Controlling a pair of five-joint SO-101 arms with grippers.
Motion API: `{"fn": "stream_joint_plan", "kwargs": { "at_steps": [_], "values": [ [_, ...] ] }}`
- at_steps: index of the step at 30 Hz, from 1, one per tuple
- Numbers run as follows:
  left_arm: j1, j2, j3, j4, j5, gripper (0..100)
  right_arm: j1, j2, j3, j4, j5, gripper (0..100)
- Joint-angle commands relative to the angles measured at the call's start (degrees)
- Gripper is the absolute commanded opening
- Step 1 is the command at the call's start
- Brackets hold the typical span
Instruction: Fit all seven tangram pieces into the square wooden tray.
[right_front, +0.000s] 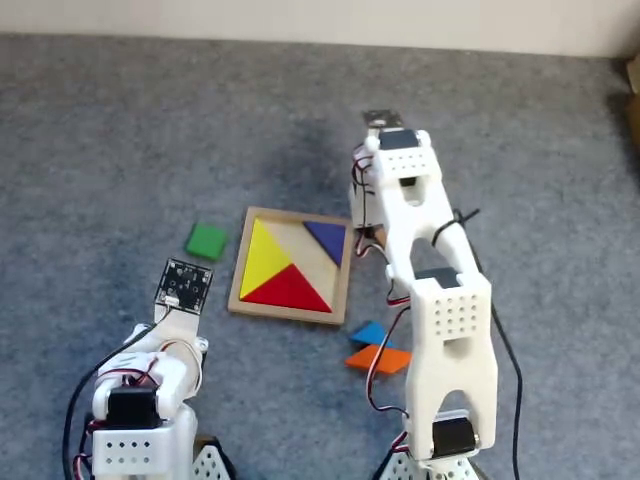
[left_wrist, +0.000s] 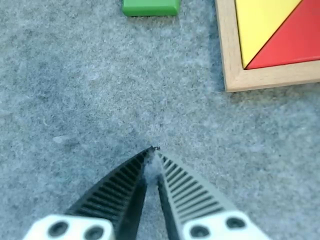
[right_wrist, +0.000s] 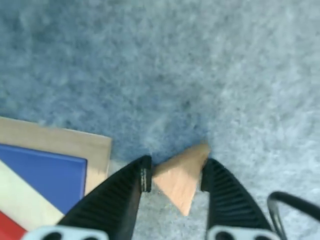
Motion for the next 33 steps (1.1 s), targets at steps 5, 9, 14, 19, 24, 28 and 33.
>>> {"fn": "stream_joint_plan", "kwargs": {
  "at_steps": [5, 9, 14, 19, 24, 28, 33],
  "values": [
    [-0.66, -0.4, 1.01, 0.18, 0.18, 0, -0.4, -1.1, -2.77, 1.89, -0.44, 6.4],
    [-0.66, -0.4, 1.01, 0.18, 0.18, 0, -0.48, -1.54, -3.03, 6.29, -0.26, 6.3],
    [-0.66, -0.4, 1.01, 0.18, 0.18, 0, -1.45, -2.77, -4.53, 7.87, -0.18, 6.3],
    [-0.66, -0.4, 1.01, 0.18, 0.18, 0, -4.18, -6.9, -4.88, 12.88, -0.09, 6.3],
    [-0.66, -0.4, 1.01, 0.18, 0.18, 0, -8.48, -12.44, -4.44, 15.96, -0.53, 6.3],
    [-0.66, -0.4, 1.01, 0.18, 0.18, 0, -12.09, -15.69, -0.84, 17.19, -0.62, 6.3],
    [-0.66, -0.4, 1.01, 0.18, 0.18, 0, -14.73, -18.15, 4.79, 16.75, -7.82, 6.3]
  ]
}}
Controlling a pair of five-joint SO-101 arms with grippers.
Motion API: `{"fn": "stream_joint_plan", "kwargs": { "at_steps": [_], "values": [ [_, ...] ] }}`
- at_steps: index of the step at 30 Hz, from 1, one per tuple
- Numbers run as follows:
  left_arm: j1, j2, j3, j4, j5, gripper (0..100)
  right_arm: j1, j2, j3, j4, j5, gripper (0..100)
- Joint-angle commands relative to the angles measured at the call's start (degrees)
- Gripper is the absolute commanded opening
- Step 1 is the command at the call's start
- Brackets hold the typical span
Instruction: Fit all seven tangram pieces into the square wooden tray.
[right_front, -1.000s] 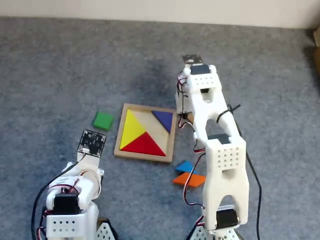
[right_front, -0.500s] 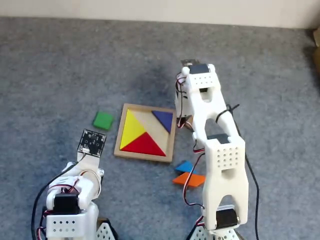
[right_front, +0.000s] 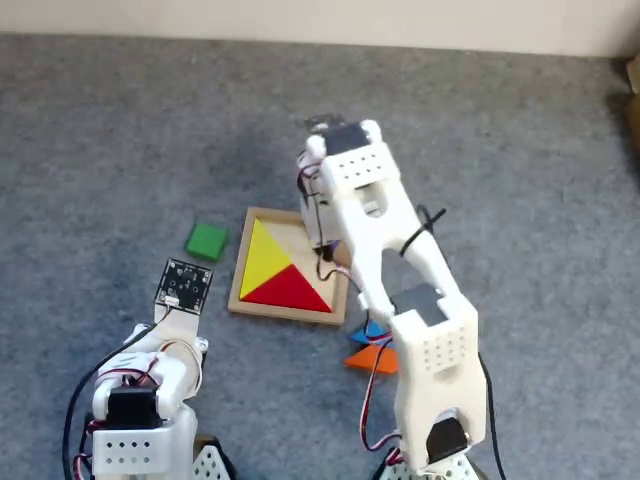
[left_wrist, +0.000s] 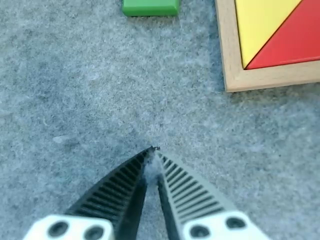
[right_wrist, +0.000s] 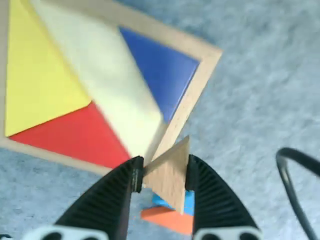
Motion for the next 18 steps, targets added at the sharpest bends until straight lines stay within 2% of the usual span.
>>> {"fn": "stream_joint_plan", "kwargs": {
  "at_steps": [1, 9, 18],
  "values": [
    [-0.66, -0.4, 1.01, 0.18, 0.18, 0, -1.89, -4.79, 2.15, -0.04, -5.63, 6.3],
    [-0.66, -0.4, 1.01, 0.18, 0.18, 0, -3.47, -4.53, 6.46, -6.37, -18.02, 6.3],
    [-0.66, -0.4, 1.01, 0.18, 0.18, 0, -3.47, -4.53, 9.36, -10.42, -19.6, 6.7]
  ]
}}
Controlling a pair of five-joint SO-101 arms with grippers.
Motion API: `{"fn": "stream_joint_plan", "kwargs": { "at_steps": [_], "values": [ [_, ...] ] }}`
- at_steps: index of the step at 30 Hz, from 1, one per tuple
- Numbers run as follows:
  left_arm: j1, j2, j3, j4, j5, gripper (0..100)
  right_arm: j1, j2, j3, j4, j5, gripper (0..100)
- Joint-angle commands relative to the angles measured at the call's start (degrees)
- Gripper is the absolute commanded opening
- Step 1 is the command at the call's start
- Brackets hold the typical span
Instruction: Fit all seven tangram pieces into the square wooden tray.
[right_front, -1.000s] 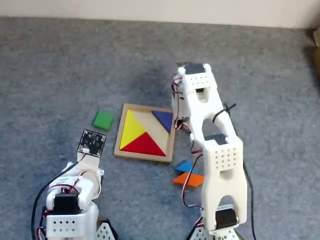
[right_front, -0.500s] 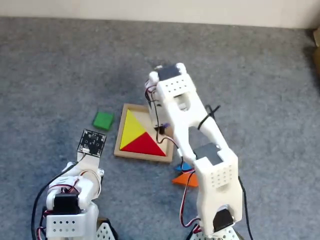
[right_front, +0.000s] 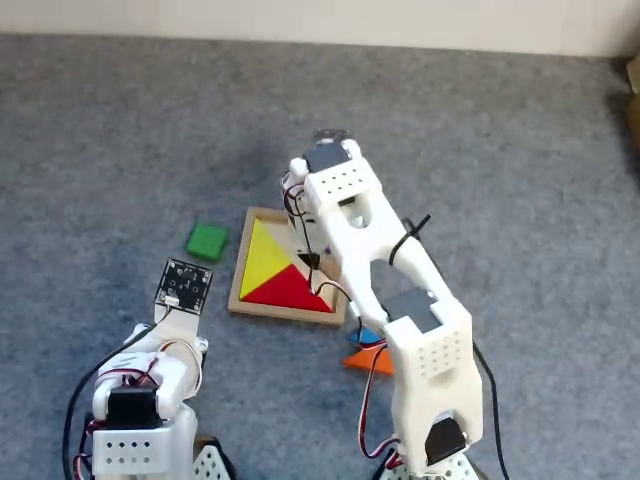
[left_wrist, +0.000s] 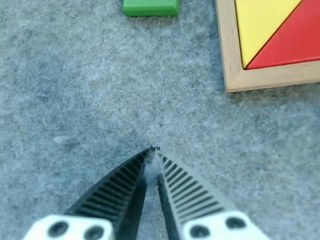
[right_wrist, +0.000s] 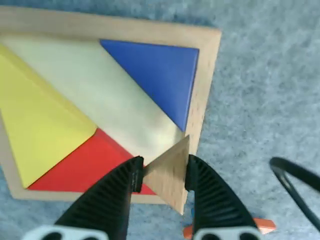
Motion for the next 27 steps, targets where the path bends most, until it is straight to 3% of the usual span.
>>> {"fn": "stream_joint_plan", "kwargs": {
  "at_steps": [1, 9, 21, 27],
  "values": [
    [-0.66, -0.4, 1.01, 0.18, 0.18, 0, -0.75, -4.09, 1.1, -2.24, -0.62, 6.7],
    [-0.66, -0.4, 1.01, 0.18, 0.18, 0, -2.77, -4.0, 1.45, -1.98, -0.53, 16.6],
    [-0.66, -0.4, 1.01, 0.18, 0.18, 0, -2.95, -4.35, 1.01, 1.36, 1.32, 16.8],
    [-0.66, -0.4, 1.01, 0.18, 0.18, 0, -3.03, -4.44, 0.92, 0.66, 11.6, 0.0]
  ]
}}
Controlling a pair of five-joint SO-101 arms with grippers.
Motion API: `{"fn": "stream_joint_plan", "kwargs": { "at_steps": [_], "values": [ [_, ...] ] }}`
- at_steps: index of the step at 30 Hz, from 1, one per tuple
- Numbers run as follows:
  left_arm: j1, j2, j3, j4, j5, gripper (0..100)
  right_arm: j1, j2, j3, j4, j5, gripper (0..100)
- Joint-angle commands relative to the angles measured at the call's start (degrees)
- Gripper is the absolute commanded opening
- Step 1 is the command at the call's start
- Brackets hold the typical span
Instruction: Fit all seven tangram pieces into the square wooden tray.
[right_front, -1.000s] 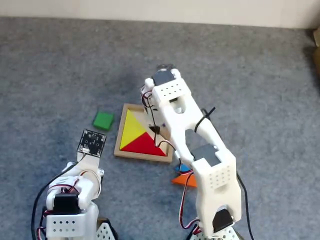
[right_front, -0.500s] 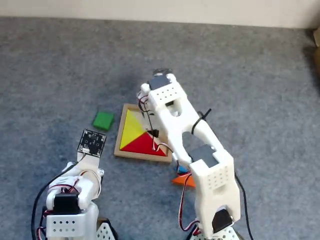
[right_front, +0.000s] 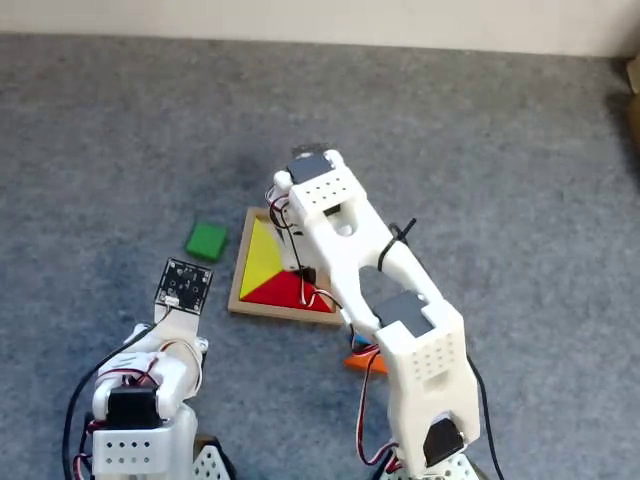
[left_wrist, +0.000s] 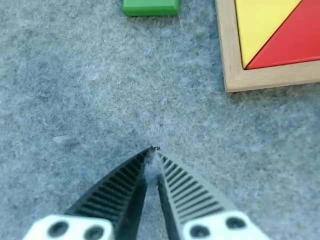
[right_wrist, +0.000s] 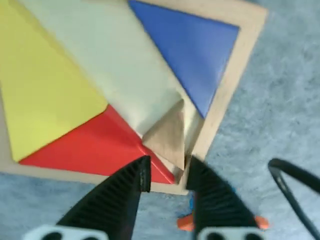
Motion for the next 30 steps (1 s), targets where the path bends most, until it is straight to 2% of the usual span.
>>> {"fn": "stream_joint_plan", "kwargs": {
  "at_steps": [1, 10, 19, 22, 25, 30],
  "values": [
    [-0.66, -0.4, 1.01, 0.18, 0.18, 0, 0.13, -4.44, -0.92, -0.57, 6.15, 0.8],
    [-0.66, -0.4, 1.01, 0.18, 0.18, 0, 0.66, -3.56, -0.04, -11.03, 8.44, 0.5],
    [-0.66, -0.4, 1.01, 0.18, 0.18, 0, 5.49, 4.26, 0.31, -8.84, 8.44, 0.5],
    [-0.66, -0.4, 1.01, 0.18, 0.18, 0, 5.49, 3.91, 0.22, -5.67, 8.53, 0.5],
    [-0.66, -0.4, 1.01, 0.18, 0.18, 0, 5.41, 2.51, 0.22, -3.82, 11.87, 0.5],
    [-0.66, -0.4, 1.01, 0.18, 0.18, 0, 5.41, -1.1, 0.31, -4.09, 13.71, 0.5]
  ]
}}
